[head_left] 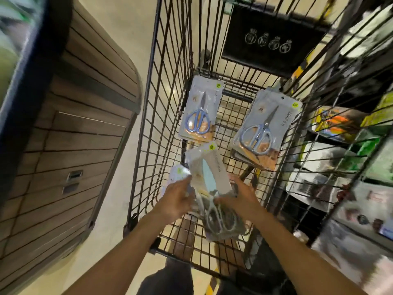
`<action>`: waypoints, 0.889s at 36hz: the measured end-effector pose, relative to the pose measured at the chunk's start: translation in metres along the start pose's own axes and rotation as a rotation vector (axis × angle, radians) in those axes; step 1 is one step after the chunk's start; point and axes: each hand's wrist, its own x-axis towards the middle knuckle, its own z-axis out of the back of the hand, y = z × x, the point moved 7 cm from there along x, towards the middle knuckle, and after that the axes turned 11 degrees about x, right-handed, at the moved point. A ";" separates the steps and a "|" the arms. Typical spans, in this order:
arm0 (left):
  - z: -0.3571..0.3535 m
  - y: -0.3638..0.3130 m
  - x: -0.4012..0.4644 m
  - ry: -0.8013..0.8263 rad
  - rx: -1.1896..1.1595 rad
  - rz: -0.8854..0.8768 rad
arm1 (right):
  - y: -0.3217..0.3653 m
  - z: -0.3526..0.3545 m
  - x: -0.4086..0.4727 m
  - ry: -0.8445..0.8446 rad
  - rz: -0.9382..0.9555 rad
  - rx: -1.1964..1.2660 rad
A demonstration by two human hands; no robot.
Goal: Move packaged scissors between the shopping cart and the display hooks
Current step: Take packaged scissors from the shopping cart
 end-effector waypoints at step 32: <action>0.059 -0.045 -0.045 -0.201 -0.576 -0.075 | 0.035 0.003 -0.041 0.073 0.114 -0.131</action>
